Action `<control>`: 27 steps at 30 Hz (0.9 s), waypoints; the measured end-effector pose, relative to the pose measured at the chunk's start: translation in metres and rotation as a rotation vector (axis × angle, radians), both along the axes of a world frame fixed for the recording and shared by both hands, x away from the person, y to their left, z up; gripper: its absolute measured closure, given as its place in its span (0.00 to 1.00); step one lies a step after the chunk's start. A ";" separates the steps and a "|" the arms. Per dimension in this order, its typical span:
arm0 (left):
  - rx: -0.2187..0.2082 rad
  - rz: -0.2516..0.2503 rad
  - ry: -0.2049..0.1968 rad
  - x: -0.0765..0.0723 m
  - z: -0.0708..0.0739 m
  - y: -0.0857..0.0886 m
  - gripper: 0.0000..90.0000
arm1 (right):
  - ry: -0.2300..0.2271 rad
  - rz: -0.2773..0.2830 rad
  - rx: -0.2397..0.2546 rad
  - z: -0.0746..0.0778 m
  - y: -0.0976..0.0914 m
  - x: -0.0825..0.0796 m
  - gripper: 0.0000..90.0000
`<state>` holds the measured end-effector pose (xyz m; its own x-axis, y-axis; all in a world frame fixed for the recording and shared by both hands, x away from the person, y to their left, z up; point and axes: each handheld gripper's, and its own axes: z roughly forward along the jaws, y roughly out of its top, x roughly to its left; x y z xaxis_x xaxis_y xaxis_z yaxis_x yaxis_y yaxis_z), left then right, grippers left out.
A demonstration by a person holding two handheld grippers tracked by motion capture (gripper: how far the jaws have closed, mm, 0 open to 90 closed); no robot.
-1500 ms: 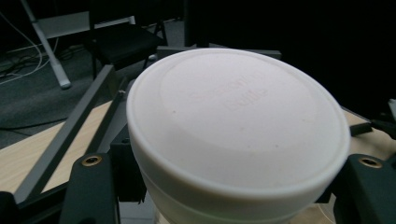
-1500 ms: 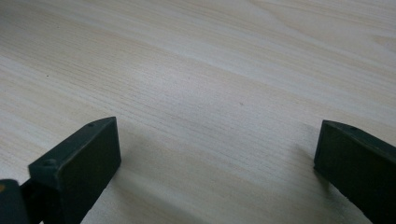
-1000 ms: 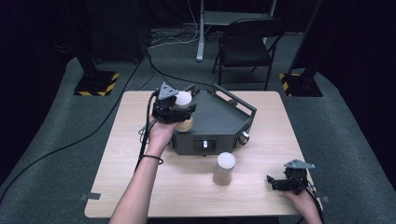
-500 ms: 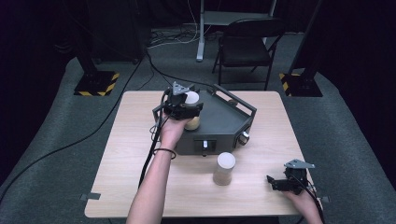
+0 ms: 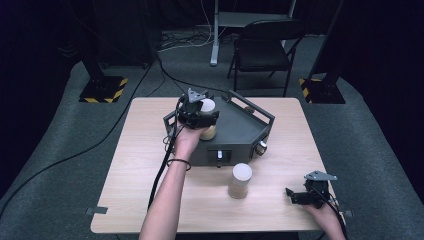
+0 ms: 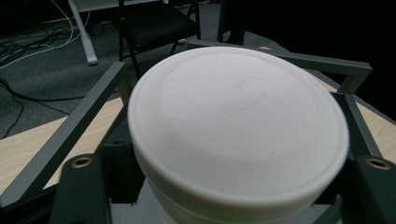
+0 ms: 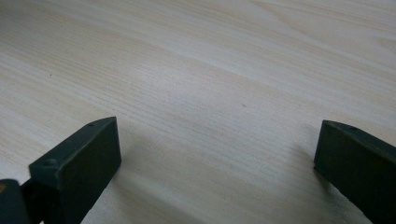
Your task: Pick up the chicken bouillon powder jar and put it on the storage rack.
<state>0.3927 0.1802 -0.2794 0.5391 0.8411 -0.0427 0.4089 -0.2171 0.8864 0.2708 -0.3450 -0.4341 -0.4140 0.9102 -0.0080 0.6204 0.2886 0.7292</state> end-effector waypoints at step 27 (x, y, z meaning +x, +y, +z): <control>-0.023 -0.075 -0.012 -0.051 0.000 0.073 0.01 | 0.002 -0.002 0.000 0.000 0.001 0.000 0.00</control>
